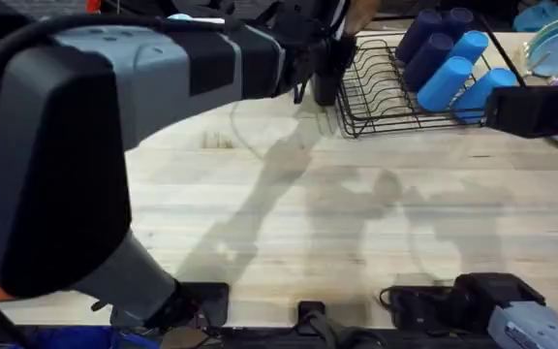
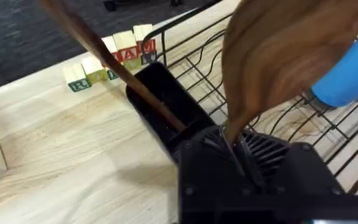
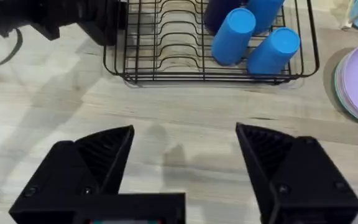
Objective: Pick up the spoon on the table one by one and put them onto the rack
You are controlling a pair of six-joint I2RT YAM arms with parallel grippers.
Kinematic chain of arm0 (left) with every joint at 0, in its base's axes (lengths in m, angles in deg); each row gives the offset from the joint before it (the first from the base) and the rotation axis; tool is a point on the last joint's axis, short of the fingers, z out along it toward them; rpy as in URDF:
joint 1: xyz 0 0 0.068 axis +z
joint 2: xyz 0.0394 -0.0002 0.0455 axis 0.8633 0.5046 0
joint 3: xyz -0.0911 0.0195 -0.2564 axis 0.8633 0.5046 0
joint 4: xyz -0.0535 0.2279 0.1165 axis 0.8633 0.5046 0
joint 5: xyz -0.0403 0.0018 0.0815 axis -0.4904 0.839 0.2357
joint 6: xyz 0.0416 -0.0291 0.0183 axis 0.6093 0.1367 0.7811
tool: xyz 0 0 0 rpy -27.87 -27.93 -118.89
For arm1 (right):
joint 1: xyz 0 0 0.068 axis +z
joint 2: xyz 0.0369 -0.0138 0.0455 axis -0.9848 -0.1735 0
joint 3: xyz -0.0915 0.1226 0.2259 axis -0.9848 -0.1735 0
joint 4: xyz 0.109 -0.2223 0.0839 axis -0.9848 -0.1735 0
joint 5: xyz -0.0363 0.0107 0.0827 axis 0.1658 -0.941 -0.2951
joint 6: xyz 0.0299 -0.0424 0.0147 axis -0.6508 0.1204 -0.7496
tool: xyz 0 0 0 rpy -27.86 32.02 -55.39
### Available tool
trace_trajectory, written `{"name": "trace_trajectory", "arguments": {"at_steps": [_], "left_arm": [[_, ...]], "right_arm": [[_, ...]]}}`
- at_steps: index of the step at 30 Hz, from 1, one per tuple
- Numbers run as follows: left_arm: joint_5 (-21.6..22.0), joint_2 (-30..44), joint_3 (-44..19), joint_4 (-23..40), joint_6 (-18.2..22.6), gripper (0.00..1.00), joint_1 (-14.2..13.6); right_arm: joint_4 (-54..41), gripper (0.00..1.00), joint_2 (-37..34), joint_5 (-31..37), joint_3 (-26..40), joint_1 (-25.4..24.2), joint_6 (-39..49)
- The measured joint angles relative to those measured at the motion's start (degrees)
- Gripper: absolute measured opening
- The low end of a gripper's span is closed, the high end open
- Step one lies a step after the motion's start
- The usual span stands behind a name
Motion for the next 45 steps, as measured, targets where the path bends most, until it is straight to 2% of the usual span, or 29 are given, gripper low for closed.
{"name": "trace_trajectory", "arguments": {"at_steps": [5,13,14,15,16,21,29,45], "left_arm": [[0.19,0.00,0.00,0.24,0.04,0.185,0.00],[0.28,-0.02,0.00,0.09,1.22,0.468,0.00],[0.35,-0.02,0.00,0.09,1.69,0.566,0.00],[0.44,-0.01,0.00,0.09,1.77,0.705,0.00],[0.48,-0.02,0.00,0.09,1.79,0.787,0.00],[1.41,-0.38,0.00,0.87,2.13,0.973,0.00],[4.18,-7.95,0.02,8.32,3.86,0.995,0.00],[12.29,-26.35,0.02,36.87,4.55,0.994,0.00]], "right_arm": [[0.00,0.995,0.00,0.00,0.00,0.00,0.00],[0.00,0.995,0.00,0.00,0.00,0.00,0.02],[0.00,0.995,0.02,0.00,0.00,0.00,0.07],[0.00,0.995,0.02,0.00,0.00,0.00,0.17],[0.00,0.995,0.02,0.00,0.00,0.00,0.20],[0.00,0.995,0.02,0.00,0.00,0.00,0.22],[0.00,0.995,0.00,0.00,0.00,0.00,0.39],[0.02,0.995,0.00,0.00,0.00,0.00,0.39]]}}
